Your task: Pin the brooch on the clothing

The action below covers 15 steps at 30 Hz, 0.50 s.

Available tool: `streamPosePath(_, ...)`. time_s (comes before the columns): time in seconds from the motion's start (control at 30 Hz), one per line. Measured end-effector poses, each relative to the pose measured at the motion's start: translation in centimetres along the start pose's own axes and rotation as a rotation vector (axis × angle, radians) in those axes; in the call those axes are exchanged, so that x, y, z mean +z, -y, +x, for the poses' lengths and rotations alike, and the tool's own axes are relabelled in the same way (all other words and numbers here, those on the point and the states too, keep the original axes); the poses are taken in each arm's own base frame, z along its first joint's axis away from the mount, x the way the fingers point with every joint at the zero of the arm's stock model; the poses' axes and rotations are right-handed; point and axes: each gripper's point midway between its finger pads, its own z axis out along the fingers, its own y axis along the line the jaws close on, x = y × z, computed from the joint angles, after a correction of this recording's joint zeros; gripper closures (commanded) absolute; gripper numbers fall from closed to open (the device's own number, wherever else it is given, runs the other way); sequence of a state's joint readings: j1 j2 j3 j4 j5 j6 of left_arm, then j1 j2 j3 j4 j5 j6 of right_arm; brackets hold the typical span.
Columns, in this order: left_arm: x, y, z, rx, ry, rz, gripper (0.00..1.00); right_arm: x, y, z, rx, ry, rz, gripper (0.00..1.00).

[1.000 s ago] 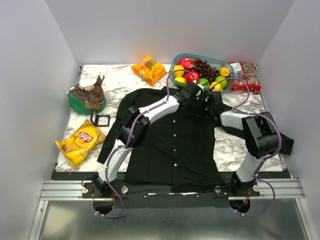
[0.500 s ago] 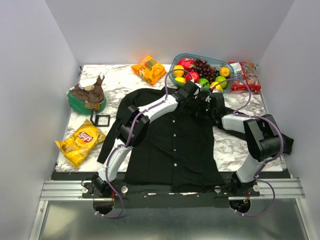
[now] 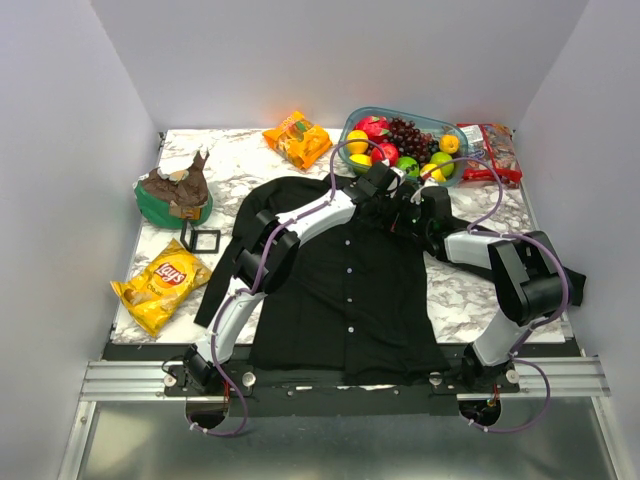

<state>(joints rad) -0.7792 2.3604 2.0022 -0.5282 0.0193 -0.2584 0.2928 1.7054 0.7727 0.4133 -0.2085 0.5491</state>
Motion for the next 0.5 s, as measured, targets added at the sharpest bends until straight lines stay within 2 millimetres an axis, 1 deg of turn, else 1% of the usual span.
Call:
streamPosePath(0.27, 0.4, 0.0, -0.3, -0.001, 0.023, 0.006, 1.0, 0.1, -0.4, 0.1, -0.002, -0.007, -0.026, 0.99)
streamPosePath(0.5, 0.3, -0.5, -0.3, -0.028, 0.06, 0.015, 1.0, 0.9, 0.6, 1.3, 0.007, -0.055, 0.005, 0.99)
